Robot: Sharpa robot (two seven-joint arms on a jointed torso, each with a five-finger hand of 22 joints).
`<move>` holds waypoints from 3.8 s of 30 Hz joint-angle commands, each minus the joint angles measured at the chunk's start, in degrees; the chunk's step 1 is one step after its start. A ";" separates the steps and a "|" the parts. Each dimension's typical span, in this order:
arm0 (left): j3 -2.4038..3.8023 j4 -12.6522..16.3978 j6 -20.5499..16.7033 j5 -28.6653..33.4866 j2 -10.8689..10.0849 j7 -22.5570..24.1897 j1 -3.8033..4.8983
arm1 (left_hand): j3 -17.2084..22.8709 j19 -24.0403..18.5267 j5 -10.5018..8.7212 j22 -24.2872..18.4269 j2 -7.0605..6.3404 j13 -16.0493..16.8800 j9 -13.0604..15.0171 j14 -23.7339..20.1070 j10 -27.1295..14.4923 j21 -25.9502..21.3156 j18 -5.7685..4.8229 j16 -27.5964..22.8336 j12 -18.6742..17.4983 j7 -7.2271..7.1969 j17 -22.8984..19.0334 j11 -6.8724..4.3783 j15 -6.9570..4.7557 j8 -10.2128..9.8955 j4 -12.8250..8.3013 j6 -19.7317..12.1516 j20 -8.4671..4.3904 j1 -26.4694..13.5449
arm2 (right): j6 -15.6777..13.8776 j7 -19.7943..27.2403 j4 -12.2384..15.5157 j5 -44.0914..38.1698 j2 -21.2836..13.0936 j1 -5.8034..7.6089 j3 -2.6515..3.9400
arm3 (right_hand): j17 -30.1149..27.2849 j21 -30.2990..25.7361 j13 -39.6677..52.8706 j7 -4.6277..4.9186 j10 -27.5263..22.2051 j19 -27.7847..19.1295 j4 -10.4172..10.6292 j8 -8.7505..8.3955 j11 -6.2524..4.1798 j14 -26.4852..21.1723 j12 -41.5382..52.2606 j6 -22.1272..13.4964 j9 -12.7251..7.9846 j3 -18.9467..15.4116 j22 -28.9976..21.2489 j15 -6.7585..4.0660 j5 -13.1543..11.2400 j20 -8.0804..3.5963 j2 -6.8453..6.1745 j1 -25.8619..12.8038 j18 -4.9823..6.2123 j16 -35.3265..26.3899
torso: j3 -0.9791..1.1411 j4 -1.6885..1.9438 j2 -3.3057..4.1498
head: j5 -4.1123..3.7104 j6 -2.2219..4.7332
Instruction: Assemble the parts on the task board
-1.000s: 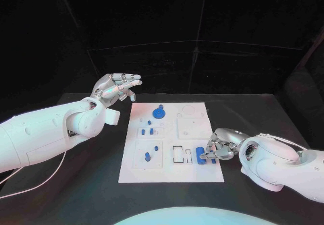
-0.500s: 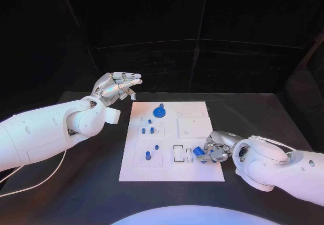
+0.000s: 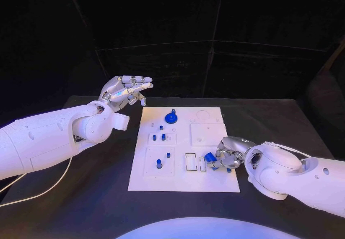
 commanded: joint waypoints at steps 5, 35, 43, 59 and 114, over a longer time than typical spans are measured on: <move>0.03 0.12 0.93 0.30 -0.20 0.02 0.08 | -0.22 0.03 0.04 -0.08 0.25 -0.05 -0.07 -0.41 0.34 -0.22 0.81 -0.18 0.28 0.14 0.02 -0.09 0.13 0.25 -0.06 0.39 -0.23 -0.12 | -7.56 -0.38 2.25 0.48 -1.97 -0.46 -0.34 | 1.52 1.02 2.49 -0.97 1.98 2.08 -0.48 1.22 -0.90 3.34 2.09 2.73 1.16 -0.09 10.39 -0.94 5.04 -0.72 1.65 2.15 -0.78 0.84 | 0.02 -0.13 -0.05 | 0.01 0.09; -0.02 -0.03 1.17 0.30 0.13 0.04 0.01 | -0.22 0.03 0.04 -0.08 0.25 -0.05 -0.07 -0.41 0.34 -0.22 0.81 -0.18 0.28 0.14 0.02 -0.09 0.13 0.25 -0.06 0.39 -0.23 -0.12 | -8.54 0.15 3.36 8.64 3.77 -0.43 -0.28 | 2.83 1.62 4.89 -2.02 3.79 2.76 0.12 1.00 -1.85 3.52 3.45 5.24 3.18 -2.25 11.25 -1.79 6.33 -1.62 3.41 -0.49 -1.03 1.31 | -0.05 0.04 -0.01 | -0.18 0.37; -0.02 0.04 1.18 0.30 0.07 0.02 0.01 | -0.22 0.03 0.04 -0.08 0.25 -0.05 -0.07 -0.41 0.34 -0.22 0.81 -0.18 0.28 0.14 0.02 -0.09 0.13 0.25 -0.06 0.39 -0.23 -0.12 | -8.59 -0.85 1.73 8.83 5.35 -0.42 -0.27 | 3.04 1.63 4.79 -2.17 3.84 2.77 0.13 0.89 -1.98 3.55 3.15 5.59 3.60 -2.83 11.28 -1.90 5.71 -1.73 3.70 -1.37 -1.03 1.37 | -0.02 -0.04 0.00 | -0.03 0.38; -0.02 0.21 1.18 0.30 -0.15 -0.03 0.03 | -0.22 0.03 0.04 -0.08 0.25 -0.05 -0.07 -0.41 0.34 -0.22 0.81 -0.18 0.28 0.14 0.02 -0.09 0.13 0.25 -0.06 0.39 -0.23 -0.12 | -8.92 -1.54 0.12 8.36 6.90 -0.42 -0.26 | 2.64 1.44 3.90 -2.25 3.60 2.60 0.20 -0.06 -2.03 3.44 1.06 5.77 5.71 -7.56 11.10 -1.99 -11.96 -1.89 4.34 -8.66 -0.97 1.01 | -0.04 -0.05 -0.03 | 0.07 0.16; -0.03 -0.05 1.26 0.30 -0.17 -0.07 0.02 | -0.27 0.09 0.07 -0.21 0.39 -0.07 -0.10 -0.46 0.24 -0.37 0.80 -0.22 0.28 0.14 -0.19 -0.08 0.14 0.21 0.05 0.33 -0.23 -0.23 | -10.32 1.43 -0.99 5.43 8.27 -0.42 -0.25 | 3.15 1.37 4.13 -2.30 3.60 2.64 -7.03 -1.93 -2.12 3.57 -1.02 6.06 9.63 -3.07 11.22 -2.01 -9.43 -1.81 4.56 3.29 -0.98 0.77 | 0.00 -0.03 0.01 | -0.10 0.19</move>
